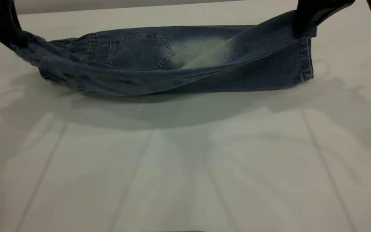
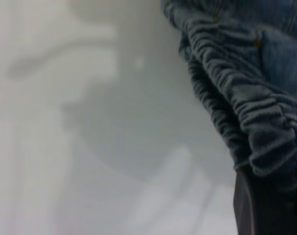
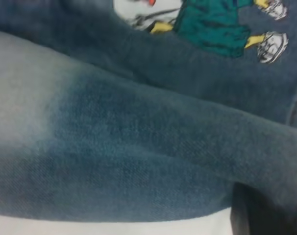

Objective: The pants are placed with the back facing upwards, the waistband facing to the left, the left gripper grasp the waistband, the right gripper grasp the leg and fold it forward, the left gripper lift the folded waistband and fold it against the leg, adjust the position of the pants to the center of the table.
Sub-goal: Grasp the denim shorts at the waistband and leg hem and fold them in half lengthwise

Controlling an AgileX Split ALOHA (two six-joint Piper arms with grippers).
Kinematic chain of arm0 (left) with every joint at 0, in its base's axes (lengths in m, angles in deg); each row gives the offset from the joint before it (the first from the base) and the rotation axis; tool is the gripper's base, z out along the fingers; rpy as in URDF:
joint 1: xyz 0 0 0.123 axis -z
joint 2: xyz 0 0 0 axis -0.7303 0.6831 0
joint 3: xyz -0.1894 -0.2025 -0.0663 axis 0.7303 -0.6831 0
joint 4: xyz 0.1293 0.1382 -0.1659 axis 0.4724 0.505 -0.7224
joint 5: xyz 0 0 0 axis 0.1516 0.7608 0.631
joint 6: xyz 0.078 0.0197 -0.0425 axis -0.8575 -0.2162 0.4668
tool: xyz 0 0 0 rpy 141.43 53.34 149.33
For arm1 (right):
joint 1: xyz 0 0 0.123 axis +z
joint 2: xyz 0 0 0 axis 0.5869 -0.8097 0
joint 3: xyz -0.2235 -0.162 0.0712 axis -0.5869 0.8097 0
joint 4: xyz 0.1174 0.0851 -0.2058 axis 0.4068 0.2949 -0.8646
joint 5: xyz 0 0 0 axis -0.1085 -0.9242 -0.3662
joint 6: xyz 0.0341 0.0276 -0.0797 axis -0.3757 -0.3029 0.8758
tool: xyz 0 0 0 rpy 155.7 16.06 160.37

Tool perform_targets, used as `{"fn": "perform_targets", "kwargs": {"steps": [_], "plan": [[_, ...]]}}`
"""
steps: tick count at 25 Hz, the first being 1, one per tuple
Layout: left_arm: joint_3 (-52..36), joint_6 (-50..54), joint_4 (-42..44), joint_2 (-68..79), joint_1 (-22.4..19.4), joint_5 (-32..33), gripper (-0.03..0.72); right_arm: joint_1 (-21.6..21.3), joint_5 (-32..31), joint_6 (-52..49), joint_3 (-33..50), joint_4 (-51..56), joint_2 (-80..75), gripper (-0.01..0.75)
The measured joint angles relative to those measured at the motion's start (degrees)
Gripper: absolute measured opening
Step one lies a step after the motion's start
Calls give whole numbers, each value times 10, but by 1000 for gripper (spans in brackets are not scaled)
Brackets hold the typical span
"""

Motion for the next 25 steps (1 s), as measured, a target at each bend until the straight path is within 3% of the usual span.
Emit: {"fn": "perform_targets", "kwargs": {"steps": [7,12,17,25], "plan": [[0,60,-92,5,0,-83,65,-7,0,0,-47,20,-48,26],[0,76,-203,17,0,-177,65,-7,0,0,-77,37,-77,26],[0,78,-302,48,0,-230,65,-9,4,-2,-109,42,-98,26],[0,78,-401,88,0,-322,65,-34,55,-17,-152,59,-141,26]]}}
